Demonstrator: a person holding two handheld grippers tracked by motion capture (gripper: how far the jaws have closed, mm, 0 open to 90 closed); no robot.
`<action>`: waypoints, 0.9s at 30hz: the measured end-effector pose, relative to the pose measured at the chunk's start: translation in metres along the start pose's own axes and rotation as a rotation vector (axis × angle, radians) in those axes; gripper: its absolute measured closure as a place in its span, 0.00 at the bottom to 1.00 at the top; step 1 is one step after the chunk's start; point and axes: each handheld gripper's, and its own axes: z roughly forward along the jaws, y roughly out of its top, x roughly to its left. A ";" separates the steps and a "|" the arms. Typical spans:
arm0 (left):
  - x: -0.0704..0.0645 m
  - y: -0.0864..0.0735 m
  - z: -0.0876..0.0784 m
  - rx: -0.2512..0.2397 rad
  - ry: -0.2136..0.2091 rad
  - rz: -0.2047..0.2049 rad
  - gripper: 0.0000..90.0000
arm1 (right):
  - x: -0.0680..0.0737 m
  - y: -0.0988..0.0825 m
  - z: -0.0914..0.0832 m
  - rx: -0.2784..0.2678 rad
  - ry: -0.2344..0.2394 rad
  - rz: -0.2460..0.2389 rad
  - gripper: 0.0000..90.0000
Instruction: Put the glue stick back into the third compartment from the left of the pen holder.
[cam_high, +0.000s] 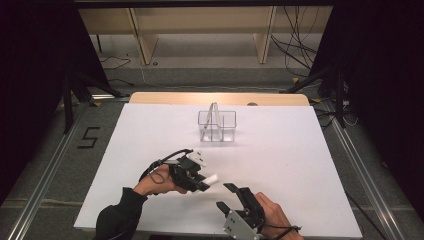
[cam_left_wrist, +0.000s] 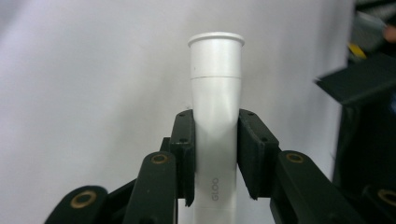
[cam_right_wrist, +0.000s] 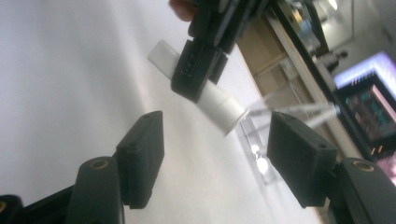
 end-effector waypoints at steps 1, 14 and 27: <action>0.002 0.001 -0.001 -0.016 0.015 -0.012 0.77 | -0.003 -0.001 -0.001 0.001 0.001 0.025 0.40; 0.025 0.022 -0.006 -0.318 0.209 -0.224 0.77 | -0.038 -0.029 -0.017 -0.002 0.026 0.515 0.36; 0.052 0.069 0.009 -0.504 0.324 -0.364 0.77 | -0.047 -0.049 -0.027 -0.009 0.043 0.755 0.31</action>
